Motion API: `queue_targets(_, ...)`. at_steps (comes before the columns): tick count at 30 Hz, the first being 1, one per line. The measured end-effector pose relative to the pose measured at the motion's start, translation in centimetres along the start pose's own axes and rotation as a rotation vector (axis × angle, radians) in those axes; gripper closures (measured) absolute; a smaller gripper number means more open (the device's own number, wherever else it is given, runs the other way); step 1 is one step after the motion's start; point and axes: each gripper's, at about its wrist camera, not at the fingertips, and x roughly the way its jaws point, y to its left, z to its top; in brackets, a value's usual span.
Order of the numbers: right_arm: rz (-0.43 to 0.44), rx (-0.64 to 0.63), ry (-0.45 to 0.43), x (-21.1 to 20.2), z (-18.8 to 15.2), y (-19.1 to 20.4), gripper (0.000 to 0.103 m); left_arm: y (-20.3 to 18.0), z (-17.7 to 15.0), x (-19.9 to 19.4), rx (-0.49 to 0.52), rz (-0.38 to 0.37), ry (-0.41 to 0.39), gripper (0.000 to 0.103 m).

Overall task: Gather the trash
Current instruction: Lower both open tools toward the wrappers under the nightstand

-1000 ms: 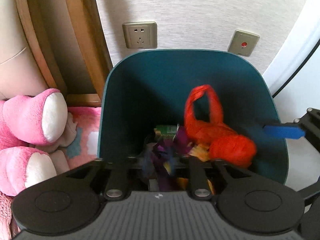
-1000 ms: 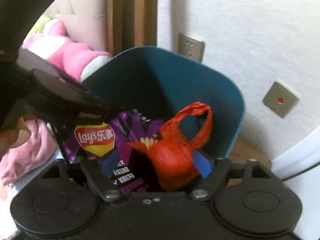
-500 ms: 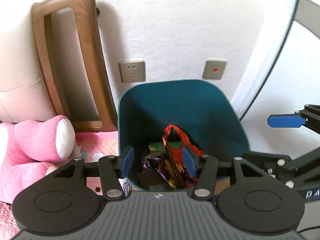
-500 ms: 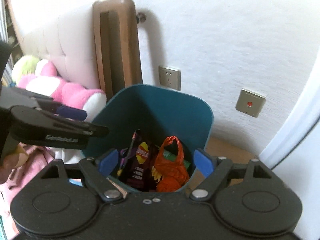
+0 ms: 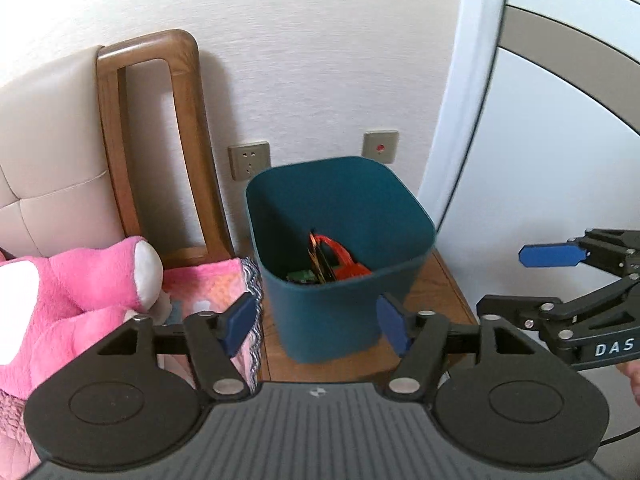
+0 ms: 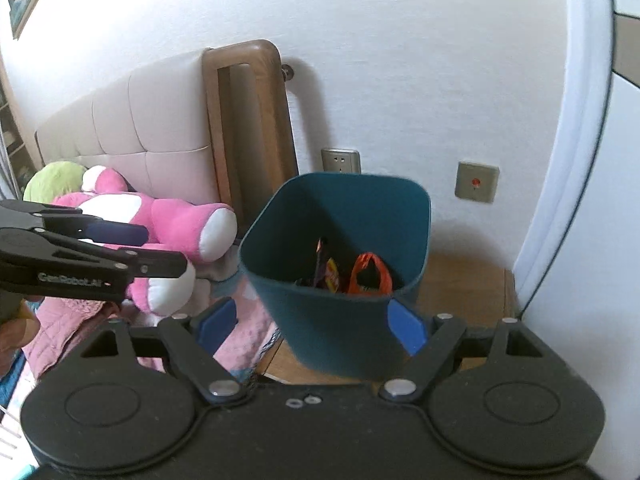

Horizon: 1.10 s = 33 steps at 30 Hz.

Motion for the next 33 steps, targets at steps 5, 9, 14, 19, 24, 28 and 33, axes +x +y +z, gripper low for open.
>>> queue_targets(5,-0.006,0.043,0.012,-0.8,-2.9,1.1,0.016,-0.2,-2.5,-0.5,-0.008,-0.029,0.020,0.023)
queue_targets(9,-0.003,0.070,0.044,0.0,-5.2,0.8,0.013,-0.4,-4.9,1.1,-0.040,-0.034,0.052,0.022)
queue_targets(14,-0.003,0.091,0.122,2.8,-8.9,-1.1,0.009,-0.9,-8.4,5.4,-0.102,-0.039,0.108,0.022)
queue_targets(19,-0.007,0.111,0.208,6.6,-13.0,-3.6,0.006,-1.5,-12.3,11.2,-0.168,-0.055,0.168,0.012)
queue_targets(24,-0.011,0.088,0.307,11.7,-18.2,-5.8,0.005,-1.9,-17.0,17.5,-0.222,-0.023,0.237,0.000)
queue_targets(28,-0.008,0.076,0.385,16.7,-23.3,-7.4,0.005,-2.4,-21.2,23.9,-0.205,-0.010,0.318,0.000)
queue_targets(33,0.011,0.108,0.478,23.3,-30.5,-9.0,0.007,-3.6,-26.9,31.8,-0.155,-0.002,0.401,0.000)
